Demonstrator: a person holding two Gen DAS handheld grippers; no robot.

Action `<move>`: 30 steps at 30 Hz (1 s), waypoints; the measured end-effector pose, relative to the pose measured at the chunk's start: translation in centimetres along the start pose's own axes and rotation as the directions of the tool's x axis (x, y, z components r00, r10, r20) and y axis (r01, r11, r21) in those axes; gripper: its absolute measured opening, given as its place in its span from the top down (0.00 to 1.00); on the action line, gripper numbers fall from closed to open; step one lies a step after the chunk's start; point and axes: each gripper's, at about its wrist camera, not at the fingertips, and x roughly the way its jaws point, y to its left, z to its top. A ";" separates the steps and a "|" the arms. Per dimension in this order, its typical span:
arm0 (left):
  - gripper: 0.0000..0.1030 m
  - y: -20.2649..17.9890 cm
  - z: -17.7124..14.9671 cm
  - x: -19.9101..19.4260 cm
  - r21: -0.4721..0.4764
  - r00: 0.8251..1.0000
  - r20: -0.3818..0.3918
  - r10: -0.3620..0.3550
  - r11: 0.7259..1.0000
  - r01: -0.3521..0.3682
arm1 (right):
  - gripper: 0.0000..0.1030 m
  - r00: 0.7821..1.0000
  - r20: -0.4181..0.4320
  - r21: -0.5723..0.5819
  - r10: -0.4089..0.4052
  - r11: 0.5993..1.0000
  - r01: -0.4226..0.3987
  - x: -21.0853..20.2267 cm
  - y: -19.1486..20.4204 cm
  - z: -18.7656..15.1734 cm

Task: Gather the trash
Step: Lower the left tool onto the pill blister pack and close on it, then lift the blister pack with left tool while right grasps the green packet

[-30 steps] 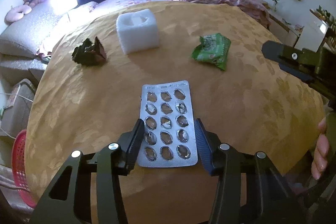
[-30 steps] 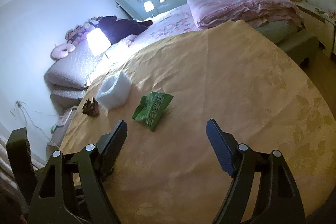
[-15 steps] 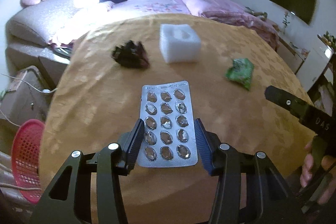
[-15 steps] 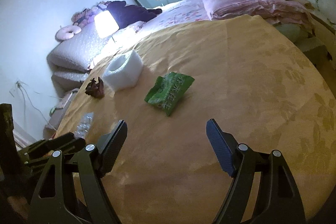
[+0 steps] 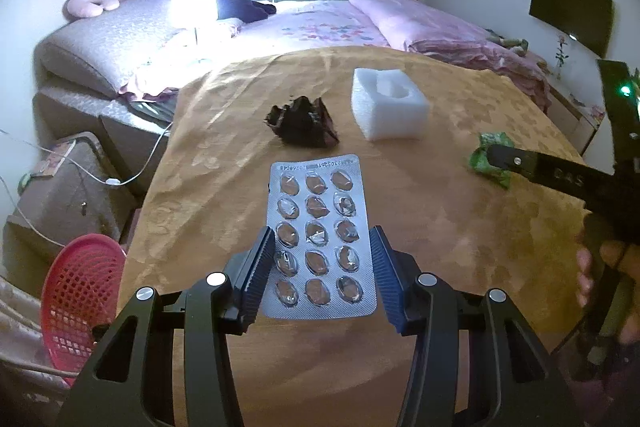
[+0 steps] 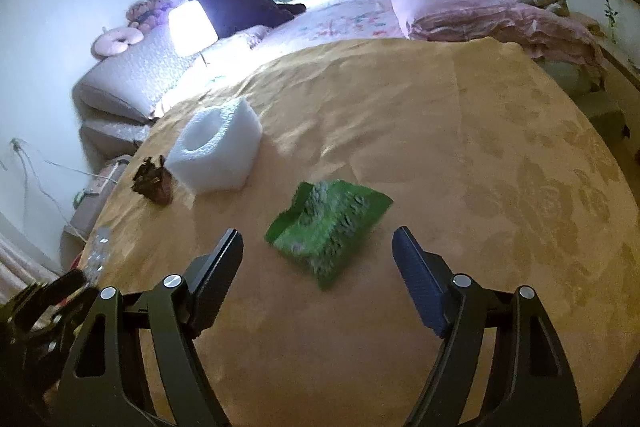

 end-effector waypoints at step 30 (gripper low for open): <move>0.55 4.8 -0.3 -2.2 -0.058 0.994 0.059 0.097 0.994 -0.094 | 0.66 0.993 -0.021 -0.147 0.118 0.982 -0.120 -0.9 7.5 -1.6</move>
